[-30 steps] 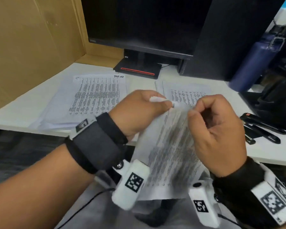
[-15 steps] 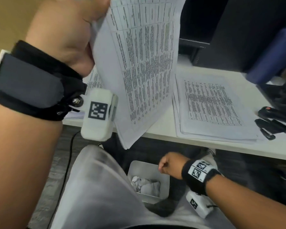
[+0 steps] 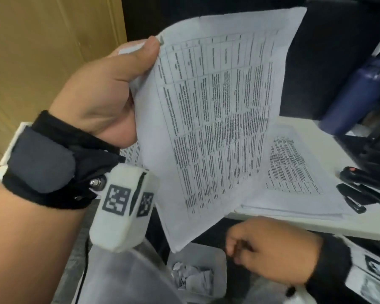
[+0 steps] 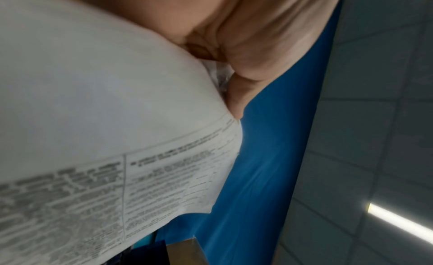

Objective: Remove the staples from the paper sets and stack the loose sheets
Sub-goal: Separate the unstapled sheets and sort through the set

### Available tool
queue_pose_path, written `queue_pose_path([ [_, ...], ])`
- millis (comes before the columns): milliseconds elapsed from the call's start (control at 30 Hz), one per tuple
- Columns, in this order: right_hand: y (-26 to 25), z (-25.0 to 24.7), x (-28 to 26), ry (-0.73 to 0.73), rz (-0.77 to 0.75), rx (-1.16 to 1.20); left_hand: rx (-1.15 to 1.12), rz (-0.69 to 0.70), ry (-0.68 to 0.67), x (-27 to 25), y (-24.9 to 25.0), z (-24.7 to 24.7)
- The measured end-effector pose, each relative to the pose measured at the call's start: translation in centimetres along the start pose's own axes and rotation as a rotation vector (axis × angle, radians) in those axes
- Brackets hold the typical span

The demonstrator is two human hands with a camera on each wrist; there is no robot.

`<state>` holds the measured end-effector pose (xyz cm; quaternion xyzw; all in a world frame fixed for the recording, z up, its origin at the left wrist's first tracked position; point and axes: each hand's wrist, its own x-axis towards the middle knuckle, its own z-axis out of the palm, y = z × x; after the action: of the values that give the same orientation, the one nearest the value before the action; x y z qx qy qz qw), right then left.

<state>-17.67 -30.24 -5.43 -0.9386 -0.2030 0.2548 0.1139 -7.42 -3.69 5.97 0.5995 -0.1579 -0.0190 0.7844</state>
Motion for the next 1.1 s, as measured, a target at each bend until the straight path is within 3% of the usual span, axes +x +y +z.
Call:
queue_pose_path([
  [100, 2.4, -4.8, -3.6, 0.268, 0.124, 0.089, -0.058, -0.087, -0.114, 0.6, 0.1, 0.2],
  [200, 6.4, -6.6, -4.7, 0.832, 0.152, 0.599, -0.198, -0.159, -0.258, 0.4, -0.5, 0.7],
  [233, 7.1, -6.6, -4.5, 0.920, 0.094, 0.780, -0.226, -0.161, -0.274, 0.2, -0.9, 1.0],
  [333, 6.8, -5.1, -2.9, 0.768, -0.132, 1.138, -0.297, -0.250, -0.300, -0.2, -2.4, 2.7],
  [400, 5.8, -3.9, -1.9, 0.619, -0.210, 1.296, -0.309, -0.312, -0.298, -0.6, -3.7, 3.6],
  [467, 4.9, -3.5, -1.6, 0.581, -0.202, 1.368, -0.292, -0.352, -0.262, -0.6, -4.3, 4.3],
  [567, 5.4, -4.2, -1.8, 0.675, -0.119, 1.454, -0.307, -0.389, -0.140, -0.4, -4.6, 3.9],
  [633, 5.8, -5.2, -2.6, 0.754, -0.092, 1.510, -0.232, -0.298, -0.136, -0.5, -4.9, 3.6],
  [800, 6.1, -7.3, -4.5, 1.112, -0.041, 1.374, 0.285, -0.075, -0.098, -1.8, -6.3, 6.1],
  [967, 5.1, -7.7, -5.1, 1.351, -0.065, 1.066, 0.208, 0.112, 0.149, -1.3, -6.5, 8.9],
  [1100, 6.1, -6.0, -3.4, 1.384, 0.015, 0.983, 0.167, 0.050, 0.218, -1.3, -9.1, 9.8],
])
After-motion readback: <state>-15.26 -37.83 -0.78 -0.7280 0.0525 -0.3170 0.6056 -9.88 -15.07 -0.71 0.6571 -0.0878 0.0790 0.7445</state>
